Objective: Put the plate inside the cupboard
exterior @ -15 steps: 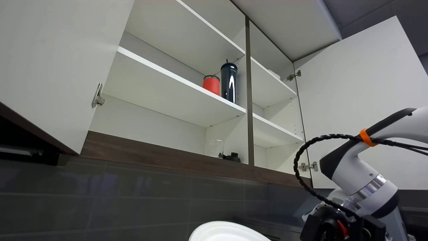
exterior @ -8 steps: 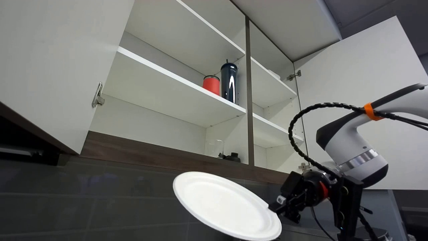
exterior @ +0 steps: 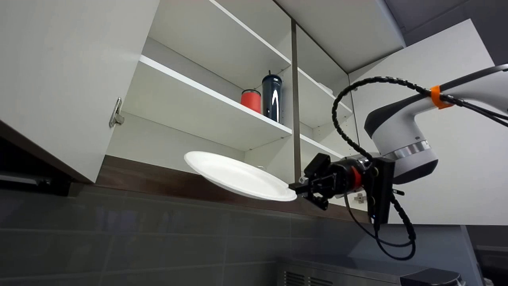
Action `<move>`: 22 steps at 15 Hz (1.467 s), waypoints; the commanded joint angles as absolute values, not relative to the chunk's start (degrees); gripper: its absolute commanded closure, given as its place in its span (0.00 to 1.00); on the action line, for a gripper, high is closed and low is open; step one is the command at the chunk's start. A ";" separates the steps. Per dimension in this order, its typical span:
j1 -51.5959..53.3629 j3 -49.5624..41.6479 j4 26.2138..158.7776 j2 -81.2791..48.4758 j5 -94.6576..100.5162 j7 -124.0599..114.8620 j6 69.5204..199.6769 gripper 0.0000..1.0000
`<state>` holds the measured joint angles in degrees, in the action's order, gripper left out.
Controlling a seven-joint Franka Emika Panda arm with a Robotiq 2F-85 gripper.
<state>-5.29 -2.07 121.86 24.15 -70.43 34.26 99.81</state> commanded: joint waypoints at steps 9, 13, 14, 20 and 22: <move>-0.53 6.32 104.78 15.19 -66.84 11.45 125.06 0.99; 0.77 6.43 99.92 11.43 -63.89 5.48 129.06 0.99; 0.98 6.45 98.75 10.40 -62.99 4.05 130.11 0.99; 2.30 6.35 94.15 5.71 -58.66 -2.83 133.21 0.99; 2.66 6.36 92.75 4.22 -57.60 -4.53 133.14 0.99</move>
<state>1.33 6.50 95.91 7.12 -60.33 -0.31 131.81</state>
